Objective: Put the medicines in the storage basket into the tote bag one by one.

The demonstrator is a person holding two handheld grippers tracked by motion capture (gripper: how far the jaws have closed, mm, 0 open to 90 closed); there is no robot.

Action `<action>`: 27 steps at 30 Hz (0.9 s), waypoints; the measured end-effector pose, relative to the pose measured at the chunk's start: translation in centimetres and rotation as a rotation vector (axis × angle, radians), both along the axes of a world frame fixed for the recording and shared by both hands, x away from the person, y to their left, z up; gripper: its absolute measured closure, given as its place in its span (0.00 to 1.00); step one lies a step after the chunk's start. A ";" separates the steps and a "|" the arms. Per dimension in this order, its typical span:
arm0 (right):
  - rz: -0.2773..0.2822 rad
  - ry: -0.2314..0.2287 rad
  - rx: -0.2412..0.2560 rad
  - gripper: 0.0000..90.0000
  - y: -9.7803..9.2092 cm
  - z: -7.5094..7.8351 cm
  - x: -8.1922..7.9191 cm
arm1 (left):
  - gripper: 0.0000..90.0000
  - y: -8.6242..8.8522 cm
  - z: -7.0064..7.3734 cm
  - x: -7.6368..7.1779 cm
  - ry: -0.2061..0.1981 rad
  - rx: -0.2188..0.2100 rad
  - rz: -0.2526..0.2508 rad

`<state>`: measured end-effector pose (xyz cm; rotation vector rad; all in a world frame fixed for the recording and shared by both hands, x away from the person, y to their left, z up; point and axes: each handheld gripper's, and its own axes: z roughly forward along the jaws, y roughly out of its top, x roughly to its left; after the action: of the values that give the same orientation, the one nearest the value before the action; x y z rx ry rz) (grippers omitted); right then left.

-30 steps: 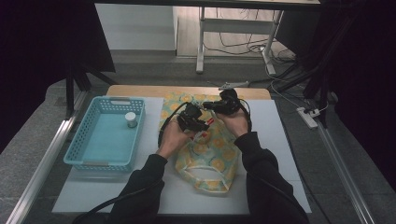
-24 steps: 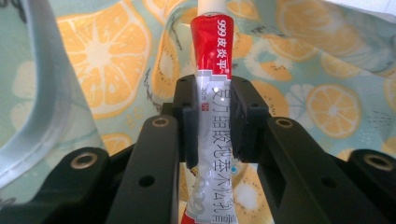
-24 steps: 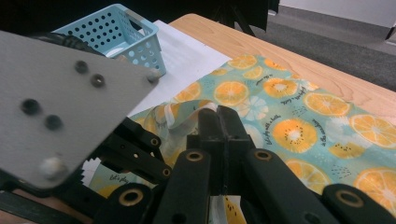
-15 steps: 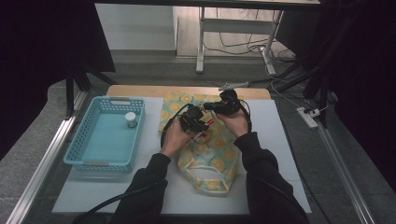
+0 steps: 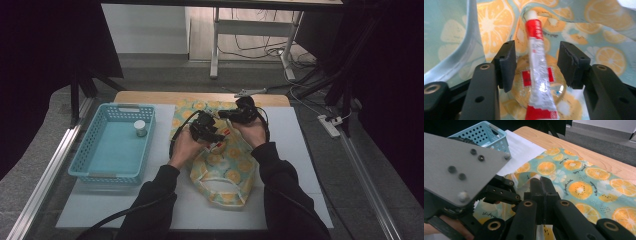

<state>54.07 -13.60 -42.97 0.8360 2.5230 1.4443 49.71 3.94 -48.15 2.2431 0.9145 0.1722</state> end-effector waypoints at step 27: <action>0.022 0.006 0.018 1.00 0.0 0.3 -0.5 | 0.14 4.3 3.5 -3.8 -0.015 -0.090 -0.033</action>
<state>53.53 -13.58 -42.66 0.8189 2.5353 1.4753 45.87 8.26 -44.68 2.1696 0.8604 0.1306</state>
